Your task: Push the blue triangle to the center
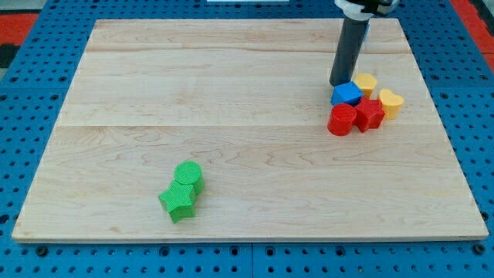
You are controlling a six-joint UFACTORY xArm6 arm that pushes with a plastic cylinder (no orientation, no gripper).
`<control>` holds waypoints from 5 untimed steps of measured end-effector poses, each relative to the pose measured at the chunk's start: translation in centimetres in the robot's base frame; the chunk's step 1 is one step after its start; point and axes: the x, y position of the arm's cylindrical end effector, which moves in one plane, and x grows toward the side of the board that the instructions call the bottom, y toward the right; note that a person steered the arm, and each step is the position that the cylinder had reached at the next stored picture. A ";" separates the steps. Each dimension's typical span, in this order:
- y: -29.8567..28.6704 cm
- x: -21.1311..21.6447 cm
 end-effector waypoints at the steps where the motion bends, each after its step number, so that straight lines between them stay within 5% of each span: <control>1: -2.5 -3.9; 3: 9.0 -4.1; 5: 8.5 -12.3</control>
